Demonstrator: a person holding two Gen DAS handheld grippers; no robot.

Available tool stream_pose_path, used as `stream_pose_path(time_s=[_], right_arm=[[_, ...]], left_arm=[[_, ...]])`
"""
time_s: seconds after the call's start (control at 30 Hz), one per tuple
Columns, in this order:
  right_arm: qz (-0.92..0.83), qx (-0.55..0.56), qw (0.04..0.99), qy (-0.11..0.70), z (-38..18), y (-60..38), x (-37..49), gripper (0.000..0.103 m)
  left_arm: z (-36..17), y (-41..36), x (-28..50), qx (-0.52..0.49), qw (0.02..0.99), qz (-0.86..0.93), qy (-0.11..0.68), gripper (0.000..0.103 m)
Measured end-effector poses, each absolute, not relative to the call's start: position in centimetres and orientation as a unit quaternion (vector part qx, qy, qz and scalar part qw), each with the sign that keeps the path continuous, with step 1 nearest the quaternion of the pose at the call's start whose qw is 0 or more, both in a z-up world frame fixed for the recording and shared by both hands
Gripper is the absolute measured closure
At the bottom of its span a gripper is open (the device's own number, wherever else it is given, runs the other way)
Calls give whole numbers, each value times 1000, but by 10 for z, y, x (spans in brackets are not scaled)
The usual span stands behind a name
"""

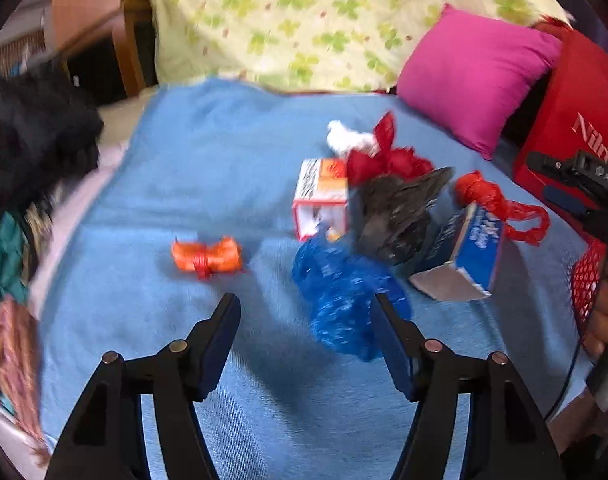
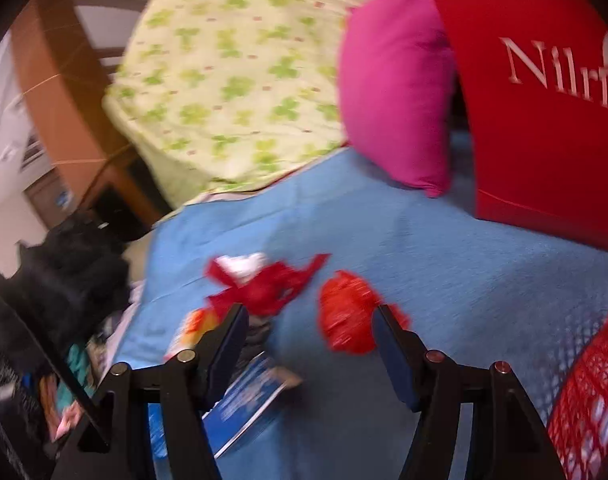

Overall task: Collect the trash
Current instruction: 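Grasp the red plastic bag with the right tool while the left tool grasps the blue plastic bag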

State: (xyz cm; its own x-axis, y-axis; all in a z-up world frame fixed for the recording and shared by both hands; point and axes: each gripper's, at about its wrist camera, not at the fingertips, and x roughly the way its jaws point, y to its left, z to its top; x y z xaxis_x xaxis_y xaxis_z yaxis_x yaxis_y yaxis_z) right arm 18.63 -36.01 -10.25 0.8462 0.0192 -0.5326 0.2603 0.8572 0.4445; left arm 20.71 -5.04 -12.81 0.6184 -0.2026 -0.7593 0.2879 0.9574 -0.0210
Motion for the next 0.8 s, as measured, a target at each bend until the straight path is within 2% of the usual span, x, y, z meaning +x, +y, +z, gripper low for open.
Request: stream_pose_path(time_s=[0.17, 0.4, 0.43, 0.47, 0.5, 0.63, 0.67, 0.7, 0.73, 0.8], right_arm=[[-117, 244, 911, 311, -126, -378, 225, 35], [-75, 266, 891, 361, -158, -387, 259, 36], [-68, 271, 889, 362, -160, -386, 261, 38], [-62, 272, 890, 361, -160, -384, 261, 51], [-51, 272, 891, 360, -159, -381, 262, 57], [-45, 261, 900, 347, -144, -370, 253, 61], [-45, 262, 901, 342, -141, -369, 251, 62], [-45, 264, 904, 333, -135, -369, 246, 62], [-45, 264, 909, 320, -127, -368, 239, 62], [-42, 264, 916, 298, -113, -365, 226, 62]], left_arm=[[-141, -31, 222, -3, 883, -158, 442, 34], [-152, -38, 233, -65, 858, -215, 463, 32], [-154, -41, 234, -68, 855, -221, 465, 32], [-156, -47, 234, -69, 852, -228, 466, 32], [-156, -51, 234, -70, 850, -234, 467, 32], [-165, -69, 235, -68, 840, -254, 475, 32], [-170, -73, 236, -74, 834, -259, 482, 33], [-173, -75, 236, -78, 830, -260, 487, 44], [-175, -77, 236, -84, 827, -260, 491, 49], [-174, -78, 234, -84, 835, -251, 483, 53]])
